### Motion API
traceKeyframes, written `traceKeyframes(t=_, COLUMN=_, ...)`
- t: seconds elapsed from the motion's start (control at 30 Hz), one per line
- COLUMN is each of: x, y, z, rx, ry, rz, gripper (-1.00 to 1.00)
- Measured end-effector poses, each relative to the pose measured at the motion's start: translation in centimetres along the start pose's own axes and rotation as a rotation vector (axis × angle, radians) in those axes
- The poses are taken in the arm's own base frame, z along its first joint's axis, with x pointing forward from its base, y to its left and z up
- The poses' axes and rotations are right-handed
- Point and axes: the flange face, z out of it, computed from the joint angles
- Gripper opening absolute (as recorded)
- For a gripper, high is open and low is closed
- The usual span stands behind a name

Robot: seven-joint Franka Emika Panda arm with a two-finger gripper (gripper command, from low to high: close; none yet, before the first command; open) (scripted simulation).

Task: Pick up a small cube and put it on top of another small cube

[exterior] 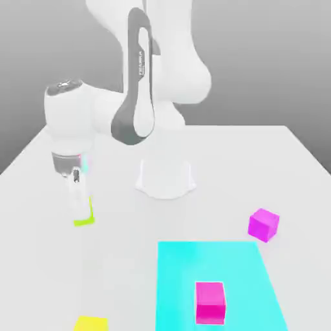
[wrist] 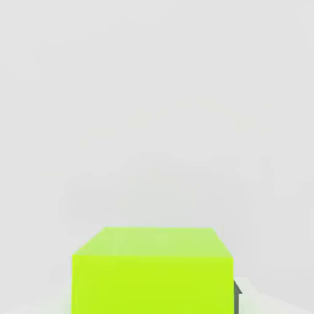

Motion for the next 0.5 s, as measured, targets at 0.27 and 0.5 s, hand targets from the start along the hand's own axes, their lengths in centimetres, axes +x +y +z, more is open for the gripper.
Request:
traceKeyframes(t=0.27, x=-12.9, y=-0.6, z=-1.5, rx=0.002, ry=-0.006, rz=-0.597, gripper=-1.00)
traceKeyframes(t=0.5, x=-23.6, y=3.3, z=-2.7, rx=0.001, ry=-0.008, rz=-1.121, gripper=-1.00)
